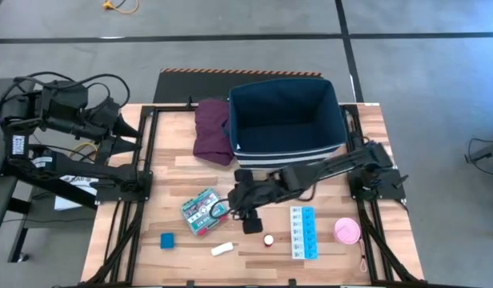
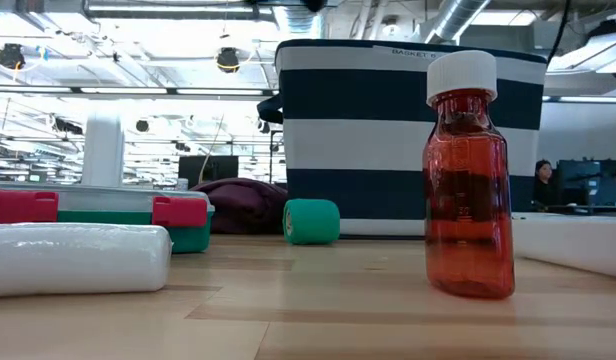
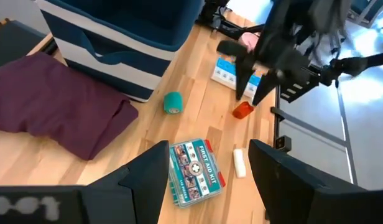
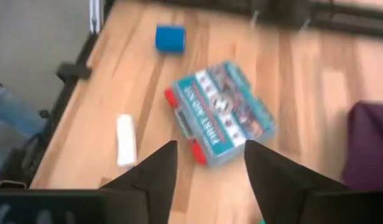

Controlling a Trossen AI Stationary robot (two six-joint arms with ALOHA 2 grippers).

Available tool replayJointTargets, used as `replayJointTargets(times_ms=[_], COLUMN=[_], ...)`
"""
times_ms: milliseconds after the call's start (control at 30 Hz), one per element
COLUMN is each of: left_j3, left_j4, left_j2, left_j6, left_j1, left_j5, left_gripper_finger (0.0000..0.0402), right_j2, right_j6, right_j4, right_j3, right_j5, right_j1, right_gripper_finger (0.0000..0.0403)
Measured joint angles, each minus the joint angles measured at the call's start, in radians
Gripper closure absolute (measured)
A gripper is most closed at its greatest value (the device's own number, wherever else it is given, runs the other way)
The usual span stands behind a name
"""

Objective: Pick & place medical supplies in basket/bin
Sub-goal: Put the green bandage into the blue organizer

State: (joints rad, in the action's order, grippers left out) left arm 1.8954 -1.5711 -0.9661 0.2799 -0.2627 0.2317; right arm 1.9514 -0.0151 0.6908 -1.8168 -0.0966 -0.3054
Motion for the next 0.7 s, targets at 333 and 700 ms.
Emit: replayJointTargets(times_ms=[333,700], left_j3=[0.000,0.000], left_j4=[0.000,0.000], left_j2=[0.007,0.007], left_j6=[-0.005,-0.007], left_j1=[0.000,0.000], left_j5=[0.001,-0.022], left_gripper_finger=[0.0191,0.0191], right_j2=[0.196,0.328], right_j6=[-0.011,0.050], right_j4=[0.160,0.319], right_j3=[0.001,0.001], right_j5=[-0.155,-0.348], right_j1=[0.021,0.057], right_gripper_finger=[0.0176,0.0174])
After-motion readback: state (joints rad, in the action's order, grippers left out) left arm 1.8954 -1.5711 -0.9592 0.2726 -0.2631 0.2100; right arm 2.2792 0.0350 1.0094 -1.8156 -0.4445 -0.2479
